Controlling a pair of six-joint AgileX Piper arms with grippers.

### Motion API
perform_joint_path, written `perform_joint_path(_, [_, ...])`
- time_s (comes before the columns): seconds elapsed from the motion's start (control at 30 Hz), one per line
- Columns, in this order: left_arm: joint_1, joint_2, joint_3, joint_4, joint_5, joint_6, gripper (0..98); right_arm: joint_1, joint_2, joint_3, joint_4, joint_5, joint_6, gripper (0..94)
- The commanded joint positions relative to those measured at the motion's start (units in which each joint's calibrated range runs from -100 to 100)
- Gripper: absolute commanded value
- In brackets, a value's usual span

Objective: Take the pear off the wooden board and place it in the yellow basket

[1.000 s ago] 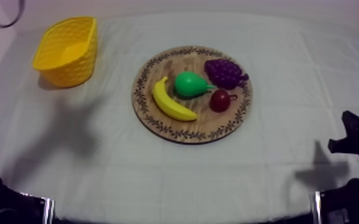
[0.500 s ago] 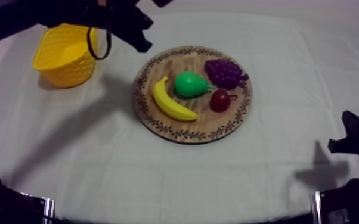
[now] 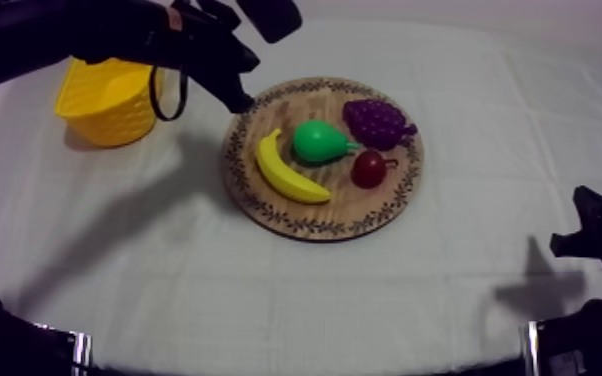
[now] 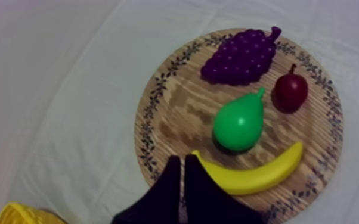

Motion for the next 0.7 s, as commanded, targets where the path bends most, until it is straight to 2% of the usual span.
perform_joint_path(0.0, [0.22, -0.23, 0.65, 0.68, -0.02, -1.15, 1.0, 0.0, -0.02, 0.04, 0.0, -0.02, 0.0, 0.3])
perform_joint_path(0.17, [1.45, -0.62, 1.94, 3.09, -0.19, -3.74, 1.1, 0.0, -0.02, 0.04, 0.0, -0.02, 0.0, 0.3])
perform_joint_path(0.67, [4.86, 0.99, 6.4, 8.79, -3.94, -8.12, 1.0, 0.0, -0.02, 0.04, 0.0, -0.02, 0.0, 0.3])
